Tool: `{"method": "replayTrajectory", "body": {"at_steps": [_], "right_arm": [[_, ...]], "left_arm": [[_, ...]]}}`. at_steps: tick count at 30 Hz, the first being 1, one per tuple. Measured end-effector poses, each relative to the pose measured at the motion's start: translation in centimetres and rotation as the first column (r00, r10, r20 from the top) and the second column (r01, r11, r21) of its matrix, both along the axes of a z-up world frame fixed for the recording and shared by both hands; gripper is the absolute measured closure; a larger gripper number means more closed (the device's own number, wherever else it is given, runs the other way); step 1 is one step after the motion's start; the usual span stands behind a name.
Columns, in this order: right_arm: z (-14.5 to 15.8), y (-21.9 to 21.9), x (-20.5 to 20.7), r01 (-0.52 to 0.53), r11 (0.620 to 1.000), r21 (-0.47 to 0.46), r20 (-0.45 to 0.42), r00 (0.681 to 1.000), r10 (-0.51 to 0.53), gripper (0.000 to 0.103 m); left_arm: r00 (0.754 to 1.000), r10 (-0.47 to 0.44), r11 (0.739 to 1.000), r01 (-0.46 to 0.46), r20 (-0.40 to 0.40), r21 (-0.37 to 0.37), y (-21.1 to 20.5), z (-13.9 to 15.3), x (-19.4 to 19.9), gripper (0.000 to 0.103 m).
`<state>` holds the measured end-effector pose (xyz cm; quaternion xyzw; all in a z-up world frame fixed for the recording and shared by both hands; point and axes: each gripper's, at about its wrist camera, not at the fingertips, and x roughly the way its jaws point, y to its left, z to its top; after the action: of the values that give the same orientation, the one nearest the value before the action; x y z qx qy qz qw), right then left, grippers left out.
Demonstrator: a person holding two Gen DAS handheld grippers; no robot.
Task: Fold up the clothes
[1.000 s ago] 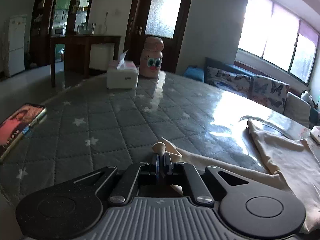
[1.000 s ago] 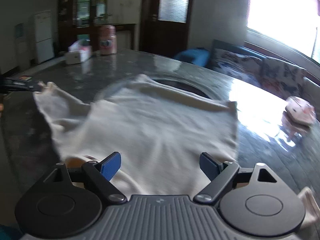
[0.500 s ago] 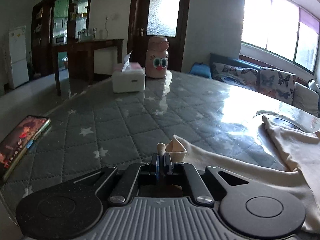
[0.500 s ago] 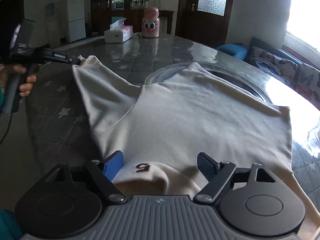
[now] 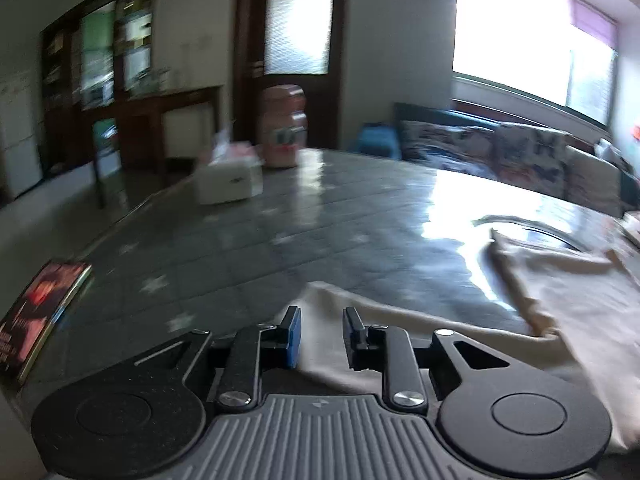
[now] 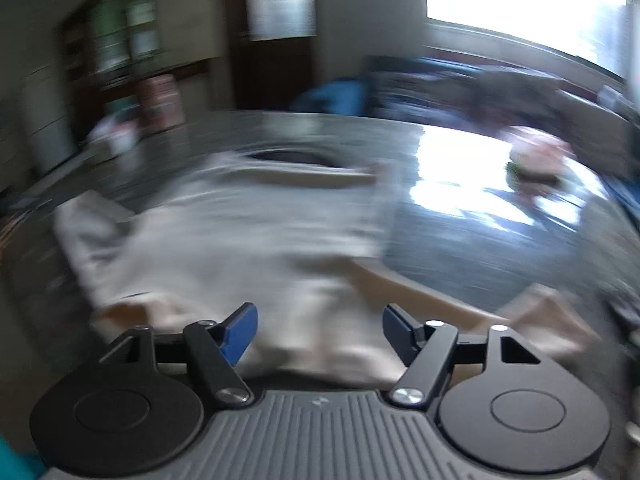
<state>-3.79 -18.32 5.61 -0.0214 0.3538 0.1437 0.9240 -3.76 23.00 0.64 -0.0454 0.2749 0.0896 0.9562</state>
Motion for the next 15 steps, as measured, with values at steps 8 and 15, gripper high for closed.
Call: {"method": "replayTrajectory", "body": {"at_steps": [8, 15], "right_arm": [[-2.0, -7.8, 5.7, 0.324, 0.946, -0.001, -0.057, 0.945, -0.323, 0.057], [-3.8, -7.7, 7.2, 0.344, 0.932, -0.115, -0.048, 0.935, -0.351, 0.075]], "left_arm": [[0.932, -0.361, 0.931, 0.362, 0.022, -0.045, -10.7, 1.0, 2.5, 0.073], [0.767, -0.642, 0.764, 0.64, 0.003, -0.079, -21.0, 0.5, 3.9, 0.07]]}}
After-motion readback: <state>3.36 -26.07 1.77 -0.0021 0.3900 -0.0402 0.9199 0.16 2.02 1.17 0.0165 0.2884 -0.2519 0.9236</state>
